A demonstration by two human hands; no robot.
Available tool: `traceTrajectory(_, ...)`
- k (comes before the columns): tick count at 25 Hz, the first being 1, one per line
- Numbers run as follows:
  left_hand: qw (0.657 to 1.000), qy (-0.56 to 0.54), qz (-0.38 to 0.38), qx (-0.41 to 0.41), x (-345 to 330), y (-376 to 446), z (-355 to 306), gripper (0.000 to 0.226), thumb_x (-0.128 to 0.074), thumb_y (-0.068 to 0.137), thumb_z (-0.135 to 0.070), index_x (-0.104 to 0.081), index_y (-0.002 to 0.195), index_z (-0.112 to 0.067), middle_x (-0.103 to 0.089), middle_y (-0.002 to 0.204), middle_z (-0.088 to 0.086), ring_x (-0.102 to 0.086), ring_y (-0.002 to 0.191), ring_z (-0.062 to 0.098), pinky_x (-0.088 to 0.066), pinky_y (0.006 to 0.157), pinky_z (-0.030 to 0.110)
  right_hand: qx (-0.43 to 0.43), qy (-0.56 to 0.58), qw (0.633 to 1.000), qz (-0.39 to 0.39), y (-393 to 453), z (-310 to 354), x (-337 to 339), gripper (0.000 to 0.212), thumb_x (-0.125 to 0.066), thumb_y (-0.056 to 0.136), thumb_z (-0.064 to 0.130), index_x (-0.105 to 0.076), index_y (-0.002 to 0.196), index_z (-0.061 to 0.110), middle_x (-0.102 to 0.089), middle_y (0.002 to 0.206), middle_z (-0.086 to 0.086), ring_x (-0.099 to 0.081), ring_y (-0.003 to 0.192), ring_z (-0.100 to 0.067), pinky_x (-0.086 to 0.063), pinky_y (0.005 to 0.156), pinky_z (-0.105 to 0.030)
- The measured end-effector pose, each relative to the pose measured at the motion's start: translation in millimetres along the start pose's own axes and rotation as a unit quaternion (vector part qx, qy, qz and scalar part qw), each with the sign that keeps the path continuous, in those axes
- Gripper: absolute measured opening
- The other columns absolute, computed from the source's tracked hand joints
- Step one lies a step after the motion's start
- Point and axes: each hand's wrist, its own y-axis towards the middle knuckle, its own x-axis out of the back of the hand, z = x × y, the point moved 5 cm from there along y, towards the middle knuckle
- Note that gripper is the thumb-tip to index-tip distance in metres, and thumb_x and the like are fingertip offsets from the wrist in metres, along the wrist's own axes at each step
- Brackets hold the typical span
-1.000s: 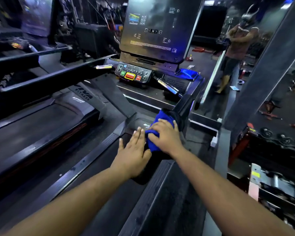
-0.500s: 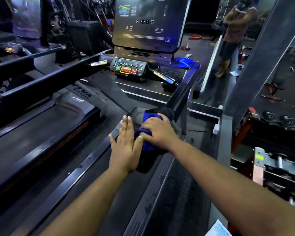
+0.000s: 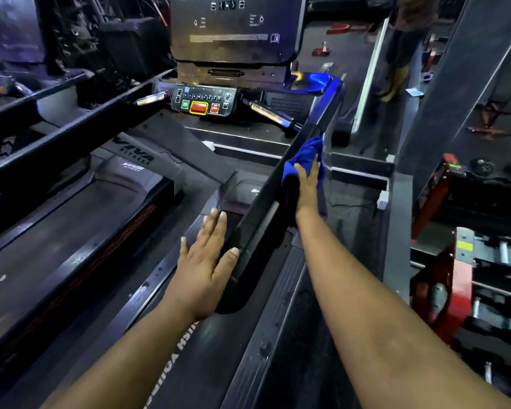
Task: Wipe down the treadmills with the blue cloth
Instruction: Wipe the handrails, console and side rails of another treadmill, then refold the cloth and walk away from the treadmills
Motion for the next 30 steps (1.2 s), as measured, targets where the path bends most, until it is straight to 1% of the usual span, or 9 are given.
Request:
traceTrajectory(4,1.0,-0.028,-0.004,0.0,2,4,-2,0.077,-0.017,0.085,-0.064,-0.003,0.156,-0.039,0.009,0.161,-0.026,0.013,0.143,-0.015,0.011,0.123,0.042,0.058,0.08,0.994,0.048,-164,-14,-32,0.069,-0.048,0.082,0.061,-0.015,0.142,0.049,-0.005,0.165,0.007,-0.006,0.152,-0.011,-0.009,0.125,-0.034)
traceTrajectory(7,0.994,-0.09,-0.06,-0.018,5,-5,-3,0.075,-0.017,0.088,-0.058,-0.001,0.157,-0.033,0.007,0.163,-0.022,0.01,0.145,-0.012,0.013,0.122,0.038,0.186,-0.057,0.977,0.088,-217,15,-23,0.063,-0.037,0.088,0.059,-0.017,0.146,0.047,-0.001,0.166,0.005,0.003,0.152,-0.01,-0.002,0.12,-0.02)
traceTrajectory(9,0.989,-0.105,-0.099,-0.025,7,-12,-4,0.074,-0.016,0.09,-0.056,0.001,0.157,-0.031,0.006,0.164,-0.018,0.01,0.147,-0.01,0.013,0.121,0.036,0.238,-0.273,0.928,0.089,-166,38,-19,0.063,-0.042,0.09,0.056,-0.033,0.15,0.037,-0.008,0.166,0.001,0.003,0.153,-0.021,-0.009,0.122,-0.044)
traceTrajectory(11,0.989,-0.097,-0.111,-0.019,9,-15,-3,0.074,-0.014,0.09,-0.055,0.002,0.157,-0.03,0.006,0.165,-0.015,0.01,0.148,-0.007,0.013,0.121,0.037,0.185,-0.418,0.883,0.108,-117,69,-22,0.057,-0.051,0.093,0.048,-0.044,0.146,0.03,-0.016,0.165,0.002,0.0,0.153,-0.024,-0.014,0.115,-0.067)
traceTrajectory(13,0.991,-0.07,-0.11,-0.017,10,-23,1,0.076,-0.012,0.089,-0.058,0.005,0.157,-0.029,0.008,0.165,-0.014,0.013,0.147,-0.006,0.013,0.12,0.042,0.148,-0.465,0.866,0.106,-112,85,-34,0.051,-0.052,0.094,0.044,-0.05,0.142,0.025,-0.026,0.161,0.003,-0.005,0.152,-0.023,-0.015,0.114,-0.068)
traceTrajectory(19,0.981,-0.174,0.01,0.087,-4,-77,49,0.077,-0.017,0.096,-0.069,-0.001,0.159,-0.027,-0.002,0.166,-0.01,-0.001,0.151,0.005,0.011,0.121,0.046,0.254,-0.419,0.865,0.109,-252,68,-56,0.055,-0.039,0.081,0.046,-0.068,0.119,0.019,-0.061,0.134,0.003,-0.036,0.142,-0.018,-0.017,0.118,-0.051)
traceTrajectory(25,0.909,-0.385,0.102,0.119,26,-161,61,0.08,-0.027,0.085,-0.074,-0.048,0.146,-0.025,-0.052,0.14,-0.009,-0.046,0.127,0.004,-0.033,0.105,0.024,0.348,-0.355,0.862,0.095,-354,63,-73,0.042,-0.041,0.08,0.038,-0.072,0.106,0.026,-0.07,0.113,0.006,-0.056,0.118,-0.019,-0.03,0.109,-0.054)
traceTrajectory(28,0.886,-0.45,0.09,0.07,47,-202,86,0.043,-0.066,0.09,-0.047,-0.061,0.125,-0.022,-0.071,0.116,-0.004,-0.064,0.107,0.005,-0.051,0.091,0.024,0.333,-0.298,0.891,0.082,-389,73,-98,0.033,-0.046,0.082,0.031,-0.071,0.104,0.029,-0.071,0.109,0.008,-0.061,0.107,-0.019,-0.039,0.101,-0.048)
traceTrajectory(30,0.896,-0.437,0.035,0.066,62,-225,114,0.041,-0.08,0.083,-0.027,-0.065,0.117,-0.01,-0.073,0.111,0.014,-0.068,0.101,0.02,-0.057,0.09,0.039,0.29,-0.297,0.906,0.088,-399,74,-122,0.034,-0.046,0.082,0.035,-0.069,0.106,0.029,-0.071,0.109,0.005,-0.061,0.108,-0.024,-0.042,0.098,-0.048)
